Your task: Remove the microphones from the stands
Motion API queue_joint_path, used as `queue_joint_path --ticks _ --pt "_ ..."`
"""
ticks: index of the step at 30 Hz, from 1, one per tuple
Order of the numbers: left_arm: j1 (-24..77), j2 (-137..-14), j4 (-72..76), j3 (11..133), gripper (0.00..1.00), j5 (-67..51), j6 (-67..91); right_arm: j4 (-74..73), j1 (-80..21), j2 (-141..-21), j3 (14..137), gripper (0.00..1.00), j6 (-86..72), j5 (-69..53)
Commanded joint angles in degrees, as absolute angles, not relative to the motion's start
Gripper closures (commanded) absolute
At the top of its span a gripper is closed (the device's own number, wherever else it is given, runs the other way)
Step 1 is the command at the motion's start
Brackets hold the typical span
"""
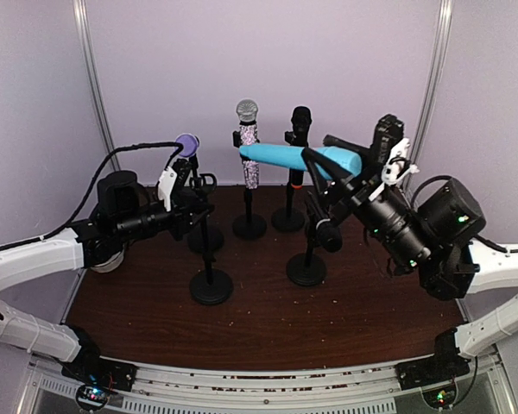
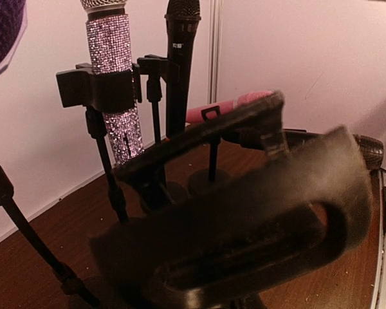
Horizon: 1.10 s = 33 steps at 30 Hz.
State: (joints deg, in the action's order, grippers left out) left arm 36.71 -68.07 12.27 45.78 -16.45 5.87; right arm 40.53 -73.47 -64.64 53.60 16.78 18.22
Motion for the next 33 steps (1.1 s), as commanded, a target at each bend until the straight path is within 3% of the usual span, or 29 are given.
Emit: queue_joint_path --ticks 1,4,6,14,19,23,29,33 --pt "36.22 -67.04 12.44 43.89 0.99 -16.84 3.03 38.69 -72.41 -59.89 53.44 1.00 17.47 31.18" --pt "36.22 -66.43 11.73 43.77 0.72 -19.27 2.17 31.31 -68.82 -57.17 54.59 1.00 13.06 35.79" --pt "36.23 -66.09 11.04 43.69 0.63 -20.56 1.64 24.57 -65.07 -55.79 56.44 1.00 9.15 38.06" --pt "35.81 -64.34 9.98 42.89 0.57 -21.62 0.53 11.01 -50.42 -46.79 54.45 1.00 -6.34 42.15" --pt "35.60 -63.80 9.03 43.56 0.55 -23.42 0.67 -6.95 -36.86 -48.42 55.34 1.00 -21.46 38.65" --pt "35.40 -63.08 7.20 44.47 0.50 -24.96 0.61 -12.85 -27.08 -53.10 54.29 1.00 -32.58 29.52" --pt "34.08 -61.79 2.87 46.42 0.21 -26.50 -0.33 -13.75 -11.99 -63.36 52.50 1.00 -43.95 6.64" --pt "33.26 -60.93 1.73 46.77 0.18 -27.31 -0.78 -13.92 -6.48 -69.97 53.51 1.00 -45.97 -3.69"
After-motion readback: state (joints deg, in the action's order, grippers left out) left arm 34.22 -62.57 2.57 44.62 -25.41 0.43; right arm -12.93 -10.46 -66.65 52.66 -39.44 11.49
